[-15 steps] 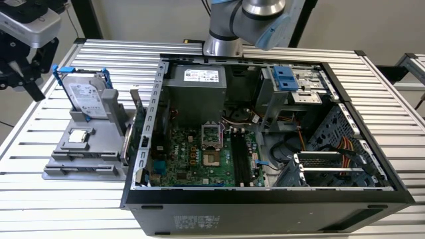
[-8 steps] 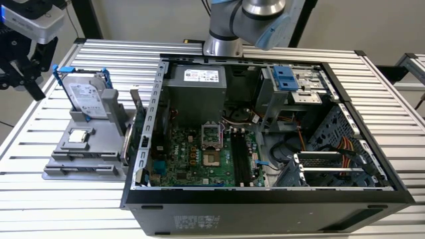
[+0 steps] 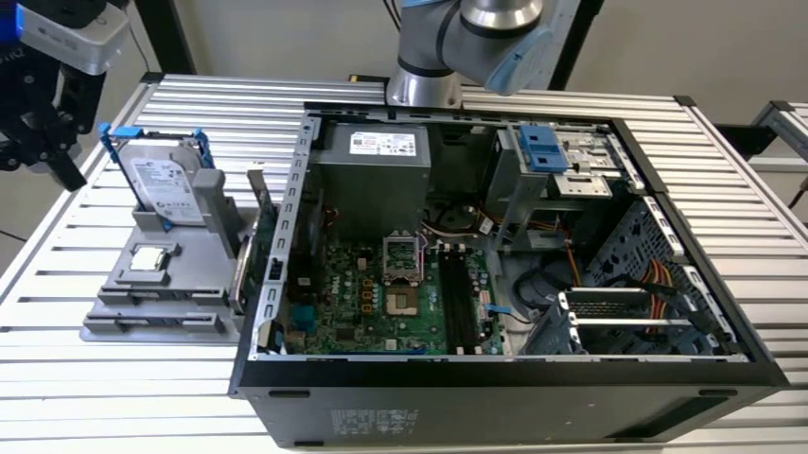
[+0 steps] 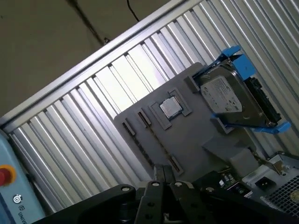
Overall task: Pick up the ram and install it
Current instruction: 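Pick up the ram and move it above insertion slot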
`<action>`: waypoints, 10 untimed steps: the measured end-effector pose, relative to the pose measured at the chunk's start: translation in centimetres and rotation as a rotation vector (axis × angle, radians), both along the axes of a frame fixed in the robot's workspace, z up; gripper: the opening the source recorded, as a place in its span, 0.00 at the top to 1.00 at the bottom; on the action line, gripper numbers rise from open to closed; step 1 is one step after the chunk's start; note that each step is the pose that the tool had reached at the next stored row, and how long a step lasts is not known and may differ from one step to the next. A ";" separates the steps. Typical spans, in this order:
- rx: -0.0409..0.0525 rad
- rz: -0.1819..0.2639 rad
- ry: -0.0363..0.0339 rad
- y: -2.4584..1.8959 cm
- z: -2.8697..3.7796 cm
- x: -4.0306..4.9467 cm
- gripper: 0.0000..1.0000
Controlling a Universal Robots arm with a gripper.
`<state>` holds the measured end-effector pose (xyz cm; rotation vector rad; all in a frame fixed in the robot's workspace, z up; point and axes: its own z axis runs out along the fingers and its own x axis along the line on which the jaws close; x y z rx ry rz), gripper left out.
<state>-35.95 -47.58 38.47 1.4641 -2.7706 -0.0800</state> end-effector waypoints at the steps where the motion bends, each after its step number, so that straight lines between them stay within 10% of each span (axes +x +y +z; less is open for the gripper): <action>1: -0.0001 0.013 0.0000 0.00 0.00 0.00 1.00; 10: -0.0001 0.132 0.0002 0.00 0.01 0.11 1.00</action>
